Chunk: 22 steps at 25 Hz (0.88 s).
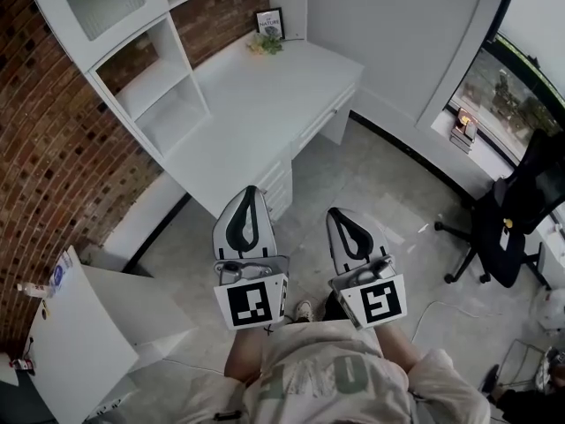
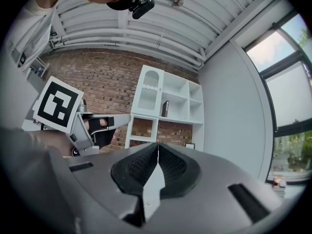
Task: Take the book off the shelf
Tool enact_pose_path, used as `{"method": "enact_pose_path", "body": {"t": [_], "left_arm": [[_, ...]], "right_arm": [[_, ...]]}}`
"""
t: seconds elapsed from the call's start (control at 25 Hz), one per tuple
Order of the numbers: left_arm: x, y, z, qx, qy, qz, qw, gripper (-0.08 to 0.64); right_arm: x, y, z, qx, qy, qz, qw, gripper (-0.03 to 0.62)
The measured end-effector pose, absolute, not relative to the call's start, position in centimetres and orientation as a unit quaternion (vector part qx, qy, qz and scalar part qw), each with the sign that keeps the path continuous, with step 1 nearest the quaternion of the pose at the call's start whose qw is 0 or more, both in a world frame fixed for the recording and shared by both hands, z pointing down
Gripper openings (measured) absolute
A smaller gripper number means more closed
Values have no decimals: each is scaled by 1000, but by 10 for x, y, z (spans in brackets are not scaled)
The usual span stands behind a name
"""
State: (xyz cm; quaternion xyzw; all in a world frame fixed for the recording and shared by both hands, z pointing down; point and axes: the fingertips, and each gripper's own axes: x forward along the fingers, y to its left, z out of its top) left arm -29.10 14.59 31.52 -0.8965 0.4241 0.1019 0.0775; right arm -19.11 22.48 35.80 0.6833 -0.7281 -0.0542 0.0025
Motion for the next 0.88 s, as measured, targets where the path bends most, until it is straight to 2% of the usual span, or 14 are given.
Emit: {"method": "enact_pose_path", "body": {"t": [0.2,0.44,0.68,0.88], "left_arm": [[-286,130,323,-900,417,110,62,12],[-256,116,330,-902,412,112,66,12],[-240,75,343,-879,460,99,84,12],[-216,16,328,-851,506,103,94,12]], "right_arm": [[-190,220,355,686,-725,-56,0,17],[-154,199,362,693,-718,-66,-13,17],[-129,133,376,647,-757,-84,-21,17],[-89,61,354,614,-779,-123,-20,17]]}}
